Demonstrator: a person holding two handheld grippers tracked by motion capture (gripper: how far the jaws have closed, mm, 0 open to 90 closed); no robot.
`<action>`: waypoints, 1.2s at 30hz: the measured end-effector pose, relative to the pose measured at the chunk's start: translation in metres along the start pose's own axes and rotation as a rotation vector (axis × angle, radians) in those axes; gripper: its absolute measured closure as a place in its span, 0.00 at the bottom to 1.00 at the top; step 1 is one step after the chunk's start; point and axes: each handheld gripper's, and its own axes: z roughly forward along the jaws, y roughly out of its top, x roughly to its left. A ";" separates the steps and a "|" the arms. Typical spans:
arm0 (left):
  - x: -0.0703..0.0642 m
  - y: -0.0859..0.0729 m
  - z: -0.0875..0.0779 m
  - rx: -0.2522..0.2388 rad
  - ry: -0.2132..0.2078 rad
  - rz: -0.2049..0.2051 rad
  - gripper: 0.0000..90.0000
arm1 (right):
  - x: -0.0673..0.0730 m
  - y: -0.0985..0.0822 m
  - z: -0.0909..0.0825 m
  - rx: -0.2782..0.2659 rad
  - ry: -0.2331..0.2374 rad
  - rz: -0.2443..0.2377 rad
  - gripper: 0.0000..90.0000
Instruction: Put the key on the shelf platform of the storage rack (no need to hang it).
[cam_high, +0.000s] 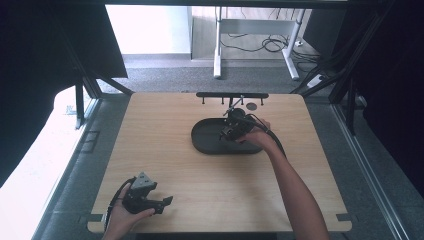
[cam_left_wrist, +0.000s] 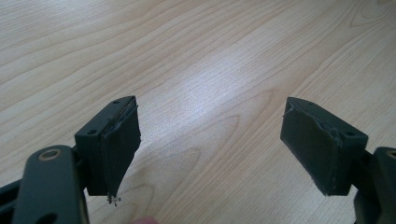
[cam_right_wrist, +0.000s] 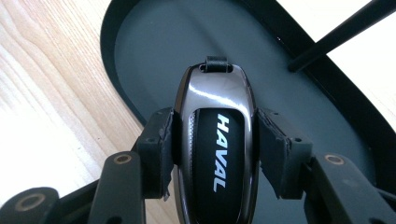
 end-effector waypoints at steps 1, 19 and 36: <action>0.000 0.000 0.000 -0.004 -0.001 -0.004 0.23 | 0.000 0.000 0.002 0.002 -0.001 0.000 0.55; 0.001 -0.001 0.000 0.004 0.000 -0.003 0.23 | -0.005 -0.002 0.023 0.044 -0.033 -0.024 0.55; 0.001 -0.001 0.003 0.008 0.000 -0.005 0.23 | -0.015 -0.015 0.040 0.087 -0.057 -0.043 0.55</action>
